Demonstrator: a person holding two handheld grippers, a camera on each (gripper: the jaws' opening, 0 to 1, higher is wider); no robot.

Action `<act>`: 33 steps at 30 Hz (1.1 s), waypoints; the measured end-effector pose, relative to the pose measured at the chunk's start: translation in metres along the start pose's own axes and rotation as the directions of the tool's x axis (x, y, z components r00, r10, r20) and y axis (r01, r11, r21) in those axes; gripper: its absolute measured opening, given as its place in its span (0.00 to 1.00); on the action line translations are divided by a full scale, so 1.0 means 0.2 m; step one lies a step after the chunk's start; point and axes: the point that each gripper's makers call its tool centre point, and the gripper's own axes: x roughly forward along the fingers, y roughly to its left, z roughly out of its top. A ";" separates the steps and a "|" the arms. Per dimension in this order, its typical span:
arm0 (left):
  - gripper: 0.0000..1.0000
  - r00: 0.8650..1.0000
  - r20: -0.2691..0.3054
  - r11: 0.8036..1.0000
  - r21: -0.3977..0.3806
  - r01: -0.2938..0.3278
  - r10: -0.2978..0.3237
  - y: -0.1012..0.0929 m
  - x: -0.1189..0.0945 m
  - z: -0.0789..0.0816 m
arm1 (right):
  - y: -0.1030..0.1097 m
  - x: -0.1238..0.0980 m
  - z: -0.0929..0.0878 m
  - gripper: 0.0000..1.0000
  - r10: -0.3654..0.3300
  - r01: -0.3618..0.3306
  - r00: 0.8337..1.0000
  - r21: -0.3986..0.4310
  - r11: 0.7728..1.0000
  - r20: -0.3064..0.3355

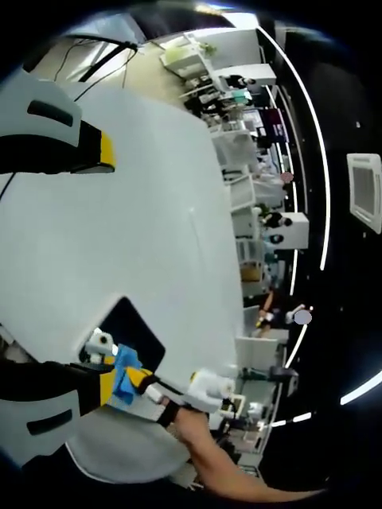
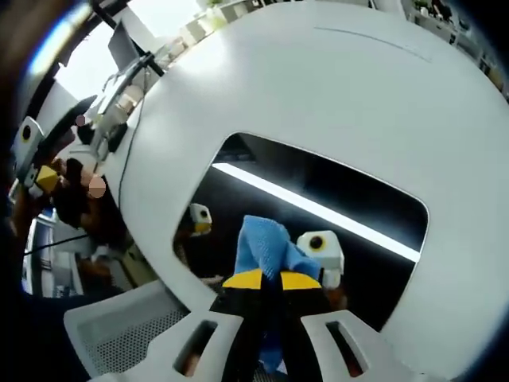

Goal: Wipe the mirror surface with the cleaning cloth until all visible marks leave the cleaned area.

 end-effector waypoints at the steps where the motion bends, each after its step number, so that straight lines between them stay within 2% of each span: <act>1: 0.99 1.000 -0.002 1.000 -0.001 -0.001 0.001 0.00 0.00 0.00 | -0.01 0.00 0.01 0.00 -0.001 0.001 1.000 0.002 1.000 0.002; 11: 0.99 1.000 -0.019 1.000 -0.007 0.000 0.000 -0.01 0.00 -0.05 | -0.04 0.01 0.08 0.00 -0.009 0.008 1.000 0.011 1.000 0.014; 28: 0.99 1.000 -0.029 1.000 -0.008 0.010 -0.010 -0.01 0.02 -0.05 | -0.15 0.03 0.23 0.00 -0.019 0.018 0.998 0.009 1.000 0.060; 33: 0.99 0.999 -0.036 1.000 -0.012 0.009 -0.010 -0.01 0.02 -0.07 | -0.17 0.04 0.26 0.00 0.007 -0.010 0.996 0.038 0.999 0.083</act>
